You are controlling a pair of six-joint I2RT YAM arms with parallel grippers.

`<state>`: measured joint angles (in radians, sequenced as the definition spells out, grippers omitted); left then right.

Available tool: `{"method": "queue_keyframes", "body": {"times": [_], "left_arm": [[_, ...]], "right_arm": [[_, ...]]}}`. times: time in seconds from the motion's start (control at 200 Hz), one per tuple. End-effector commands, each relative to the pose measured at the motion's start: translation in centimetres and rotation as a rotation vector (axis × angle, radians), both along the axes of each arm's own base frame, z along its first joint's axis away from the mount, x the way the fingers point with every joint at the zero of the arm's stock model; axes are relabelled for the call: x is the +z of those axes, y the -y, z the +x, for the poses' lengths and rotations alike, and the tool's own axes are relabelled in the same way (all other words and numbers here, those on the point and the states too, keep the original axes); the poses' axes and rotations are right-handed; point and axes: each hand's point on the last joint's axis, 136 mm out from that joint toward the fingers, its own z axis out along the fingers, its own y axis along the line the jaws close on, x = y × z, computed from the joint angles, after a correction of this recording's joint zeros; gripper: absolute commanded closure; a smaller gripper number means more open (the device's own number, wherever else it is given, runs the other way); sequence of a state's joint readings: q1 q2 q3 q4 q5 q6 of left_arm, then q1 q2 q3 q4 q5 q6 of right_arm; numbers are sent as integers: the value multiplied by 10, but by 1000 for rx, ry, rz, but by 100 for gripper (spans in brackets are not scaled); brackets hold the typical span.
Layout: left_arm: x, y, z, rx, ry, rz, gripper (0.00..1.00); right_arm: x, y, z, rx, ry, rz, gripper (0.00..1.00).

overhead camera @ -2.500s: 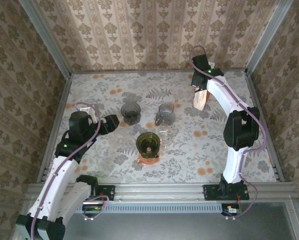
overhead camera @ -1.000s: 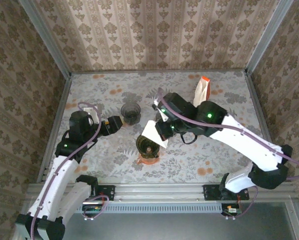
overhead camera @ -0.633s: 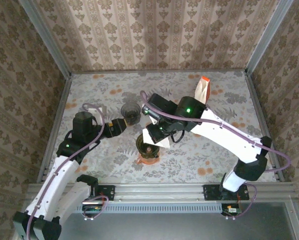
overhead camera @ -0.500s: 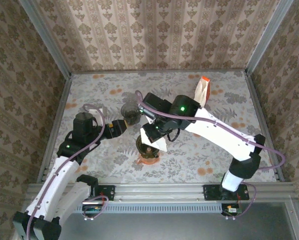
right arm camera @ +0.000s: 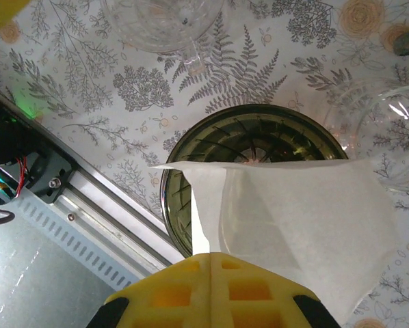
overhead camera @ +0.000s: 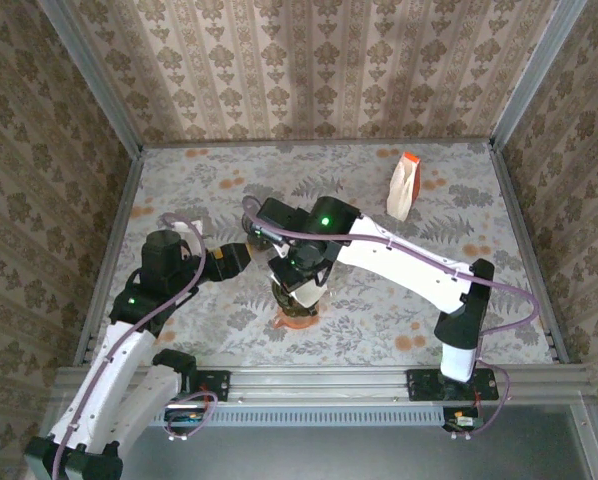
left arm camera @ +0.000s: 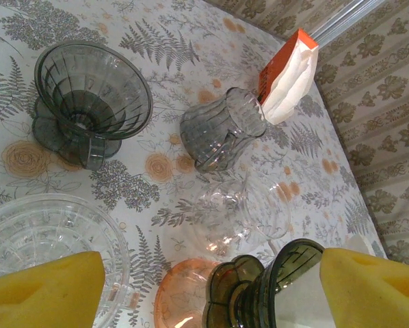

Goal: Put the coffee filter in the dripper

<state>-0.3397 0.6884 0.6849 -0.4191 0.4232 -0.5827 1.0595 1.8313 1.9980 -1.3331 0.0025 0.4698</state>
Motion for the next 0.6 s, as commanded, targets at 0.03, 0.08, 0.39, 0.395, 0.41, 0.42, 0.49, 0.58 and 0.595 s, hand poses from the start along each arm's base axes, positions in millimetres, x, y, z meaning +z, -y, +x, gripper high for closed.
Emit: {"method": "queue_keyframes", "body": {"times": [0.03,0.08,0.39,0.395,0.41,0.42,0.49,0.58,0.595], "left_arm": [[1,1,-4,-19,13,2,16],[1,0,-4,-18,12,2,16],[-1,3,-5,-32,4,-11,17],[-1,3,-5,-32,4,-12,17],[-1,4,-5,-35,4,-14,16],[-1,4,-6,-37,4,-16,16],[-2,7,-8,-56,-1,-29,17],[-5,13,-11,-91,-20,-45,25],[-6,14,-12,-96,-27,-48,27]], "right_arm": [[-21,-6,-5,22,-38,-20,100],[-25,-6,-5,22,-41,-23,100],[-42,-6,-3,23,-42,-50,100],[-43,-6,-3,23,-42,-51,100],[-43,-5,-3,24,-43,-51,100],[-44,-5,-3,22,-44,-53,100],[-45,-5,-3,20,-42,-50,100],[-46,-5,-3,20,-38,-47,100],[-45,-5,-3,20,-36,-44,100]]}}
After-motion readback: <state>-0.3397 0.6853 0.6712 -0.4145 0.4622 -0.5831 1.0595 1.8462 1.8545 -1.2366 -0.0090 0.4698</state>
